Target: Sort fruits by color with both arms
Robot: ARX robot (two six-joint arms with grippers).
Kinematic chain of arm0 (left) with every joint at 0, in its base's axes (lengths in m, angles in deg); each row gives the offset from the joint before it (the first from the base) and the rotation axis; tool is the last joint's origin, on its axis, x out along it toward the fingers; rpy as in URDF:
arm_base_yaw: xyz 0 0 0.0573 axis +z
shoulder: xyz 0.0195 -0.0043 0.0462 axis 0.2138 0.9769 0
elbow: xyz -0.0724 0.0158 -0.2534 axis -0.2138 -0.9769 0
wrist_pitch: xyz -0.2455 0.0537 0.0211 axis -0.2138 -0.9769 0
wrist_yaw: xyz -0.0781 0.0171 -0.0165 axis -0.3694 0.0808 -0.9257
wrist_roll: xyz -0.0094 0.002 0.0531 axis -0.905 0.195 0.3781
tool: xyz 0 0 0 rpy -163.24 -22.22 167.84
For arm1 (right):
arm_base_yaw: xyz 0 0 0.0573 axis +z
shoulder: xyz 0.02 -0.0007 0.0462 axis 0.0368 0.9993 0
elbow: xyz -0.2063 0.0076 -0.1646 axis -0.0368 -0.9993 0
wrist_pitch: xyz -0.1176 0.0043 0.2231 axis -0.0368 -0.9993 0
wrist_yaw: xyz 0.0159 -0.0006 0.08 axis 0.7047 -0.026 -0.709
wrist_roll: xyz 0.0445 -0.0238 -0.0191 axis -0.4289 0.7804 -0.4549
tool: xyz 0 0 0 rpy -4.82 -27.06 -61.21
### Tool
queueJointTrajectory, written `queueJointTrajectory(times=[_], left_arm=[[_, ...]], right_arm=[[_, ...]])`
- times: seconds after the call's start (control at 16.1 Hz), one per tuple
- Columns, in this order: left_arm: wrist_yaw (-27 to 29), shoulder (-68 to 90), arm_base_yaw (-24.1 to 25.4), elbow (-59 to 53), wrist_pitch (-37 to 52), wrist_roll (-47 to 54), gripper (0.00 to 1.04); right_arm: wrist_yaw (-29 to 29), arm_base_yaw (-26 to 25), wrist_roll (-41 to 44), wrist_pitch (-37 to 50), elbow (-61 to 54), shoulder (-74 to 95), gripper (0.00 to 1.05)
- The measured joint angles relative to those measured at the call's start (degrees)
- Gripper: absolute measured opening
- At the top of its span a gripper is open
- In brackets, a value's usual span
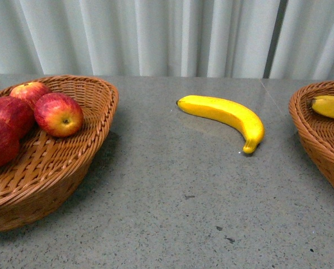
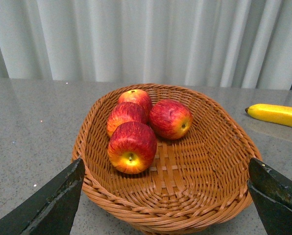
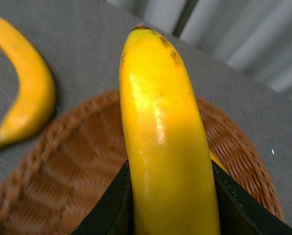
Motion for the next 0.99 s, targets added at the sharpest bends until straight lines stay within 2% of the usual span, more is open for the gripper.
queueJointTrajectory(times=[0.19, 0.25, 0.31, 0.37, 0.43, 0.56, 0.75, 0.99], left_arm=[[0.0, 0.0, 0.0, 0.0, 0.0, 0.0, 0.98], [0.0, 0.0, 0.0, 0.0, 0.0, 0.0, 0.98], [0.0, 0.0, 0.0, 0.0, 0.0, 0.0, 0.98], [0.0, 0.0, 0.0, 0.0, 0.0, 0.0, 0.98], [0.0, 0.0, 0.0, 0.0, 0.0, 0.0, 0.98], [0.0, 0.0, 0.0, 0.0, 0.0, 0.0, 0.98], [0.0, 0.0, 0.0, 0.0, 0.0, 0.0, 0.98], [0.0, 0.0, 0.0, 0.0, 0.0, 0.0, 0.98]], right_arm=[[-0.9, -3.8, 4.3, -1.0, -2.7, 0.0, 0.35], [-1.7, -5.1, 6.9, -2.1, -3.7, 0.0, 0.41], [-2.8, -3.5, 9.4, -2.0, -4.2, -0.9, 0.75], [-0.5, 3.0, 7.3, 0.1, 2.0, 0.0, 0.98], [-0.2, 13.0, 1.3, 3.0, 12.9, 8.6, 0.98], [-1.0, 18.6, -1.3, 1.4, 20.0, 18.2, 0.98], [-0.7, 22.7, -3.6, -3.5, 31.6, 30.1, 0.98], [0.7, 22.7, -5.0, -12.2, 41.7, 37.6, 0.98]])
